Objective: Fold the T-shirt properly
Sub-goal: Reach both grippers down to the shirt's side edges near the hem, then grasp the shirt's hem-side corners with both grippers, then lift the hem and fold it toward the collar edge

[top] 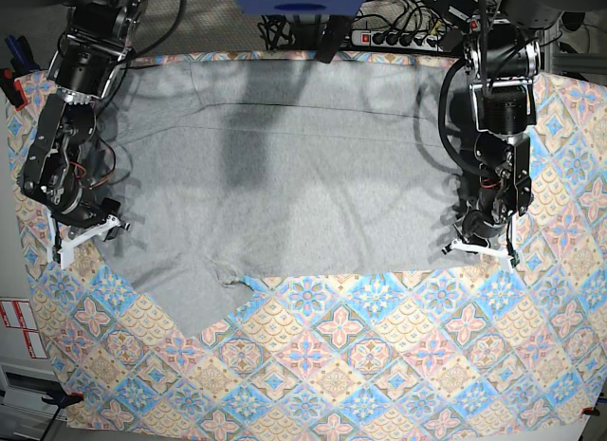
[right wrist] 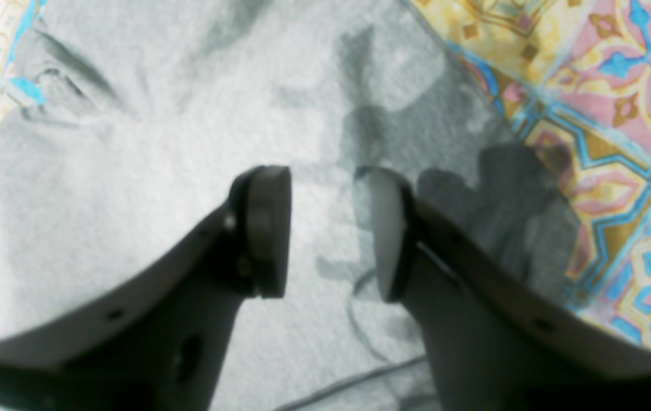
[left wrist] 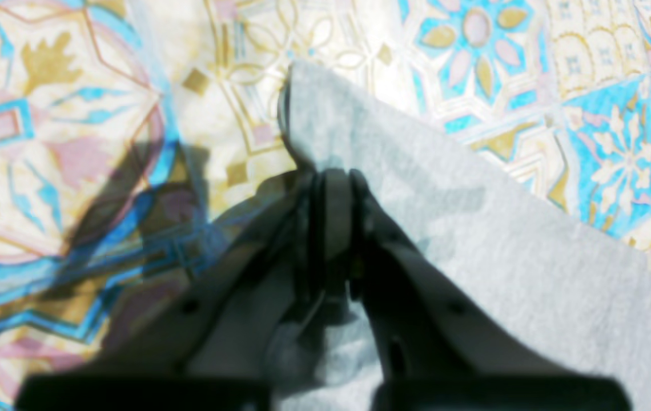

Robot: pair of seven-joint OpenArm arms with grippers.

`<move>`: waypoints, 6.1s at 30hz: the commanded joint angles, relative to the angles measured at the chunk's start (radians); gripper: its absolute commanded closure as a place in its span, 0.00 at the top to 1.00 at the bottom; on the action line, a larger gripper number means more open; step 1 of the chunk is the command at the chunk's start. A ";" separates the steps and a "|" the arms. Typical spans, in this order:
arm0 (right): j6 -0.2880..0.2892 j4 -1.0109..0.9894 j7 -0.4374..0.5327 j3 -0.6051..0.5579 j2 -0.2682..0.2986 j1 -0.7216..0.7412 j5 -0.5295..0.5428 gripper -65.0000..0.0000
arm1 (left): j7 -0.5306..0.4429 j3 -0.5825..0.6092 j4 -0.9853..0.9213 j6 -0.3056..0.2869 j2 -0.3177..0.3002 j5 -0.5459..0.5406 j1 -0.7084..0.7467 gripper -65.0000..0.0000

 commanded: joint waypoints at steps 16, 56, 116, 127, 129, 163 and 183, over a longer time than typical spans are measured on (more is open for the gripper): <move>0.004 -0.190 0.145 -0.259 0.135 0.112 -0.260 0.37 | 0.075 -0.004 0.386 -0.003 -0.006 -0.002 0.190 0.00; 0.197 -0.905 0.705 -0.343 0.220 0.399 -0.260 0.52 | 0.075 -0.074 0.544 -0.003 -0.010 -0.005 0.363 0.00; 0.464 -0.205 0.649 0.079 0.205 -0.164 -0.257 0.00 | 0.068 -0.140 0.997 -0.003 -0.017 -0.005 0.736 0.00; 0.464 -0.158 0.649 0.100 0.201 -0.250 -0.257 0.00 | 0.075 -0.139 0.992 -0.003 -0.018 0.006 0.785 0.00; 0.464 -0.158 0.649 0.122 0.201 -0.270 -0.257 0.00 | 0.075 -0.139 0.991 -0.003 -0.018 0.007 0.792 0.00; 0.461 -0.158 0.446 0.135 0.197 -0.161 -0.261 0.41 | 0.070 -0.096 0.738 -0.002 -0.010 -0.003 0.747 0.25; 0.461 -0.046 0.443 0.013 0.071 -0.090 -0.303 0.40 | 0.068 -0.096 0.738 -0.002 -0.010 -0.003 0.744 0.25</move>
